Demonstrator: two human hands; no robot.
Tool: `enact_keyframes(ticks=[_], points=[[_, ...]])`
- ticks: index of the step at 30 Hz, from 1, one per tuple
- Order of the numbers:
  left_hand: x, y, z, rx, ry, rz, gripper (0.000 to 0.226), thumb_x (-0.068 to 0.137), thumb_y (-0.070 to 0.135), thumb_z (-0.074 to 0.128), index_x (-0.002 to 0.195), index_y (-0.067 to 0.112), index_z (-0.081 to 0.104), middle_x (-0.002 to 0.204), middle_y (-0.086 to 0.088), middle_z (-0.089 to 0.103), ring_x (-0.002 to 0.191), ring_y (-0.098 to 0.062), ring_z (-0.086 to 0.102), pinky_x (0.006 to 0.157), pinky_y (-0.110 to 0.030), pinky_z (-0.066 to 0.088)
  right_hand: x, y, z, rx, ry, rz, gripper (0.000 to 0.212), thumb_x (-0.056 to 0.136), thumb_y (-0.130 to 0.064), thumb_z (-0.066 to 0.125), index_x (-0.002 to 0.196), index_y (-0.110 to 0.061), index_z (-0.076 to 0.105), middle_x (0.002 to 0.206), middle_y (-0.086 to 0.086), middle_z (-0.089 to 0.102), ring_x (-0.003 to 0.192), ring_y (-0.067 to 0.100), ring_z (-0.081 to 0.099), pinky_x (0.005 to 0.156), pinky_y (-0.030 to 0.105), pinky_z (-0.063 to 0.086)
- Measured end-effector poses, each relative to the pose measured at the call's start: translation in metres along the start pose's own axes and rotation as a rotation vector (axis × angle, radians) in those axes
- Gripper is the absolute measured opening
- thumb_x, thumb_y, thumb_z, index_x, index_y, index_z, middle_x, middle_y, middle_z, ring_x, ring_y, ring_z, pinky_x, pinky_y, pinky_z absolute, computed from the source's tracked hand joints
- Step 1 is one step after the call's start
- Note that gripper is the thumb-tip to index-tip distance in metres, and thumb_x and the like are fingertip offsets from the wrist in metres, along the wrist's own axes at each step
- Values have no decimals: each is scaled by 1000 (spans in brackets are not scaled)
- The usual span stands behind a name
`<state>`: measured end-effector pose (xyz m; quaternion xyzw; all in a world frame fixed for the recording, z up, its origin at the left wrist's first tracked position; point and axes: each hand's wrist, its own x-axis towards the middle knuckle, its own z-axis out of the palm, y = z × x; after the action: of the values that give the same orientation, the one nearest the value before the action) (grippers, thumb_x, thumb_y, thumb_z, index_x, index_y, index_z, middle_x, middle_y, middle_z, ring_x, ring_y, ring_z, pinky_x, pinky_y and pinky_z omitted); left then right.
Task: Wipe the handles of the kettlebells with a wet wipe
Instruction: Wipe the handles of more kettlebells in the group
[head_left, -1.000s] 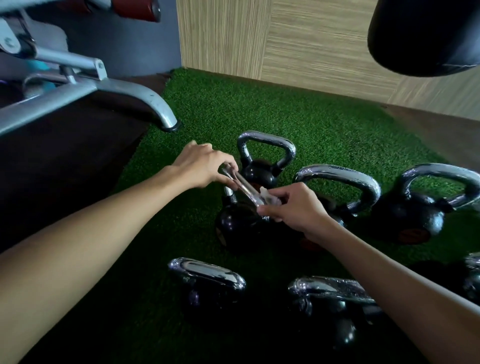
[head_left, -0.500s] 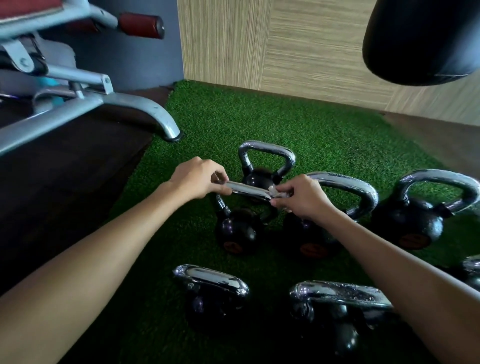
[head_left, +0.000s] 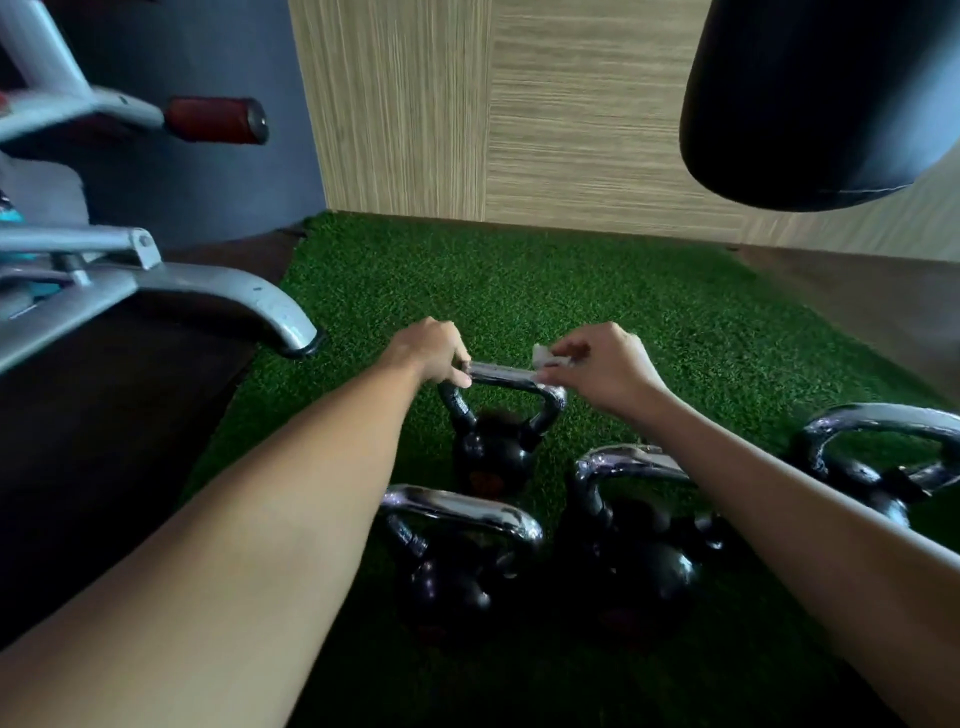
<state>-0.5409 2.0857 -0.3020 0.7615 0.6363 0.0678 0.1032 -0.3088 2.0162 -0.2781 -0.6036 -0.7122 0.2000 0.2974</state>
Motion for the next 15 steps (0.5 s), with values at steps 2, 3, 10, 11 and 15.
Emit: enact_keyframes(ticks=[2, 3, 10, 11, 15], points=[[7, -7, 7, 7, 16, 64, 42, 79, 41, 84, 115, 22, 78, 116, 2, 76, 98, -15, 68, 84, -27, 46, 18, 6, 11, -50, 19, -13, 31, 77, -34, 86, 103, -19, 79, 92, -7, 70, 68, -3, 55, 52, 15, 33], [8, -11, 9, 2, 34, 87, 40, 79, 44, 83, 113, 23, 79, 106, 6, 78, 85, -11, 66, 76, -25, 43, 26, 7, 17, -67, 35, -19, 30, 78, -33, 86, 104, -20, 80, 91, -7, 71, 67, -6, 54, 51, 14, 34], [3, -31, 27, -30, 131, 222, 37, 88, 51, 71, 114, 25, 77, 58, 20, 53, 47, 1, 44, 51, -24, 30, 68, -8, 63, -220, -45, -187, 22, 84, -26, 81, 106, -23, 79, 101, -3, 77, 80, 13, 70, 72, 34, 62], [3, -32, 29, -37, 148, 218, 35, 89, 51, 70, 112, 27, 77, 55, 20, 51, 46, 2, 42, 51, -25, 29, 68, -9, 68, -262, -92, -213, 23, 85, -28, 80, 107, -22, 79, 102, -3, 75, 82, 14, 69, 71, 33, 60], [-4, -35, 36, -83, 161, 214, 27, 92, 52, 67, 104, 32, 78, 57, 16, 56, 45, 1, 46, 49, -24, 30, 63, -1, 76, -368, -194, -306, 26, 92, -37, 70, 111, -20, 76, 99, -3, 57, 91, 14, 55, 77, 25, 45]])
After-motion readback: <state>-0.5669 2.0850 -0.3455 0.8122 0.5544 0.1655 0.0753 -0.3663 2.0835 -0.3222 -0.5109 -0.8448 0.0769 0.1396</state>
